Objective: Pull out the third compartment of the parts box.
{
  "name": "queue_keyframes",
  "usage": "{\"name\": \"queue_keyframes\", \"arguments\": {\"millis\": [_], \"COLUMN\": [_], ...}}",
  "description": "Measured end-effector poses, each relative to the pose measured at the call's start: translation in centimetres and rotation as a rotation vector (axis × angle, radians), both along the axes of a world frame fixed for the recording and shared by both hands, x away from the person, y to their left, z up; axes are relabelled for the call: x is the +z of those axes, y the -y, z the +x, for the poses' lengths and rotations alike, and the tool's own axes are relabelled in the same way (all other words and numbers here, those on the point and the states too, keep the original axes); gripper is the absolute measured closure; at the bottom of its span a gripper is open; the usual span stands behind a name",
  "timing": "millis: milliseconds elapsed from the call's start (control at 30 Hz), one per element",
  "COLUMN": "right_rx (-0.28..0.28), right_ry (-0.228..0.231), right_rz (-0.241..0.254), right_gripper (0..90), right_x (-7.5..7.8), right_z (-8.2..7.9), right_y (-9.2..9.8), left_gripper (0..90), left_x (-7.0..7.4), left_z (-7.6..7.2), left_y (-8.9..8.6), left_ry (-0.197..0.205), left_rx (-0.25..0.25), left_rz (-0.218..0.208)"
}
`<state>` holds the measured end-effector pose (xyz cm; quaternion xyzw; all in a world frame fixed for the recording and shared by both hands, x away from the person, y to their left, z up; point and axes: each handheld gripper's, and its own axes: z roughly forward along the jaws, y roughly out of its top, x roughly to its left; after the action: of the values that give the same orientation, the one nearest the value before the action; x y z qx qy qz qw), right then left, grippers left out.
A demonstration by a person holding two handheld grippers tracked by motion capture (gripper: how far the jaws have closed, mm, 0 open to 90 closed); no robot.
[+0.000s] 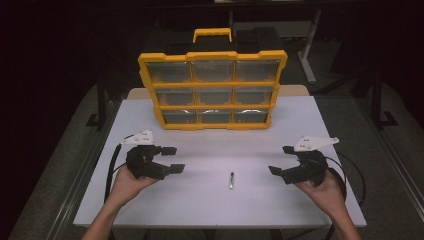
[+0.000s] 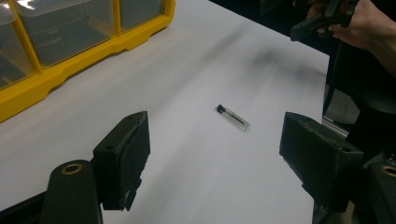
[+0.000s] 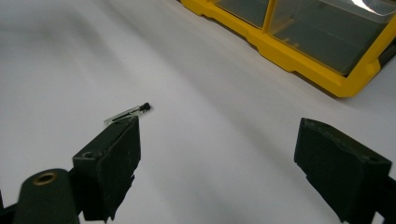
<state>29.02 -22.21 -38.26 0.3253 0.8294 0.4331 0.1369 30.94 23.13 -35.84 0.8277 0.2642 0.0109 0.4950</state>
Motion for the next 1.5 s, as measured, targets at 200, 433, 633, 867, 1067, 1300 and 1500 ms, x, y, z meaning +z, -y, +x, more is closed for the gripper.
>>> {"name": "queue_keyframes", "arguments": {"millis": [200,433,633,867,1067,1300,1500], "right_rx": [0.002,0.003,0.008,0.007,0.014,0.017,0.015], "right_ry": [0.006,0.003,0.014,0.014,0.019,0.015,0.013], "right_rz": [-0.005,-0.010,-0.019,-0.020,-0.021,-0.018,-0.015], "right_gripper": [13.9,14.0,14.0,14.0,14.0,14.1,14.2], "right_x": [0.1,0.3,0.6,0.8,0.9,1.0,1.0], "right_z": [-0.1,-0.2,-0.4,-0.5,-0.5,-0.5,-0.6], "right_y": [0.1,0.1,0.2,0.4,0.5,0.4,0.7], "left_gripper": [25.1,25.5,26.9,27.9,30.9,34.3,37.1], "left_x": [0.6,1.6,2.3,3.7,4.6,5.9,6.4], "left_z": [0.9,2.3,3.3,4.4,5.7,7.2,8.0], "left_y": [1.4,3.3,4.7,6.4,7.7,9.6,11.0], "left_ry": [-0.009,-0.057,-0.059,-0.069,-0.084,-0.097,-0.103], "left_rx": [-0.014,-0.009,0.000,-0.002,0.021,0.044,0.070], "left_rz": [-0.024,-0.066,-0.106,-0.154,-0.202,-0.244,-0.280]}}
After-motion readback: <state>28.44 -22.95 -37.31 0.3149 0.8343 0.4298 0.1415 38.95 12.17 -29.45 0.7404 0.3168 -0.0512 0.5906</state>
